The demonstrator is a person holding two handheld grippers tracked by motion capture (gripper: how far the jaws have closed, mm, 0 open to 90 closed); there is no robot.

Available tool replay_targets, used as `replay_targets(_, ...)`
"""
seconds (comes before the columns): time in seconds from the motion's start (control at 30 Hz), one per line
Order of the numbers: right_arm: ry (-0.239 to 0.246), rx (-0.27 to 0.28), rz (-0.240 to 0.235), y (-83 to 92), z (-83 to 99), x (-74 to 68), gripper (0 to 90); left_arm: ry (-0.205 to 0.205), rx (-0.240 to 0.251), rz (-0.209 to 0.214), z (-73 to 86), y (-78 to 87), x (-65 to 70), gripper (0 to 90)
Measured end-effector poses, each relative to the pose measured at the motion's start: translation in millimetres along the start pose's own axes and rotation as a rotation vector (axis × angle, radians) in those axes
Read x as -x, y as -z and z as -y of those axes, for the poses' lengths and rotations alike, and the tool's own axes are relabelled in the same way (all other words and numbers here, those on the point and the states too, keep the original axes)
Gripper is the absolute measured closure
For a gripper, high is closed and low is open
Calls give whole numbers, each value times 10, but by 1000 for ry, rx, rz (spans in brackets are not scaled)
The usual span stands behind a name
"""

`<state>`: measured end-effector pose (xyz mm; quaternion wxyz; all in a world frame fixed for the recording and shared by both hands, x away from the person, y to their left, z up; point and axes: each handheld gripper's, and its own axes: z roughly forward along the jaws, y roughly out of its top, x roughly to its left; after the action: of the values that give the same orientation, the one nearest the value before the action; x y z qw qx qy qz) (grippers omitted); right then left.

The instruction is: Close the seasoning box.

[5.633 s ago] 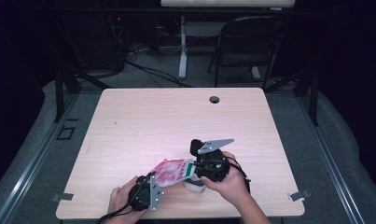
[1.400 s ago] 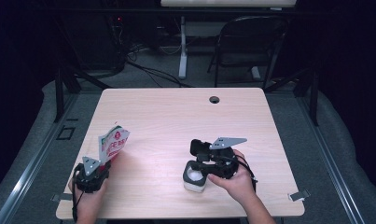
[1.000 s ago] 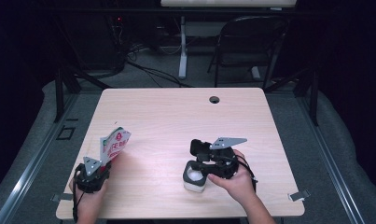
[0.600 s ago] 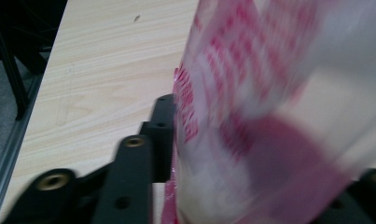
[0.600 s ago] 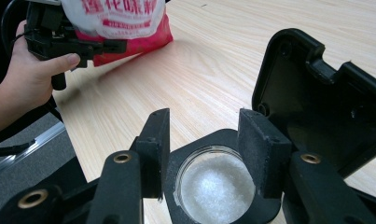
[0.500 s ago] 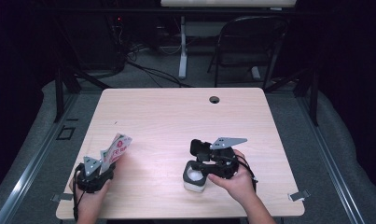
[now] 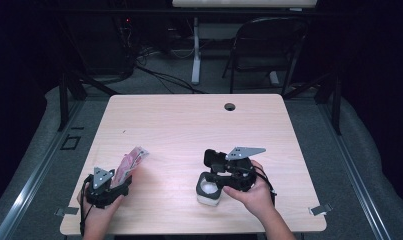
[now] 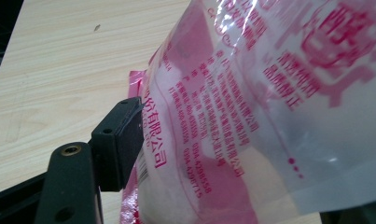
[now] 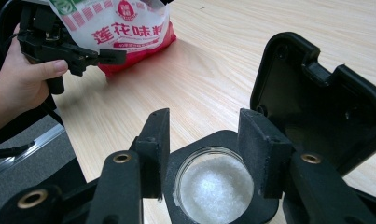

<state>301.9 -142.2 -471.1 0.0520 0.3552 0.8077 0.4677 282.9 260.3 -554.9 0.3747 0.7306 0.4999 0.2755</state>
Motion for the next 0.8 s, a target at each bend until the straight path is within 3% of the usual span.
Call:
replay_targets(0.2, 3, 10, 6, 27, -7, 1, 535, -27, 8, 48, -65, 59, 127, 317)
replay_targets(0.37, 12, 29, 17, 90, -26, 2, 521, -62, -2, 94, -107, 103, 311, 317)
replay_targets(0.57, 16, 35, 3, 124, -29, 19, 522, -145, -41, 147, -109, 160, 510, 323)
replay_targets(0.8, 30, 46, 26, 149, -19, 36, 511, -141, -34, 187, -15, 182, 600, 341)
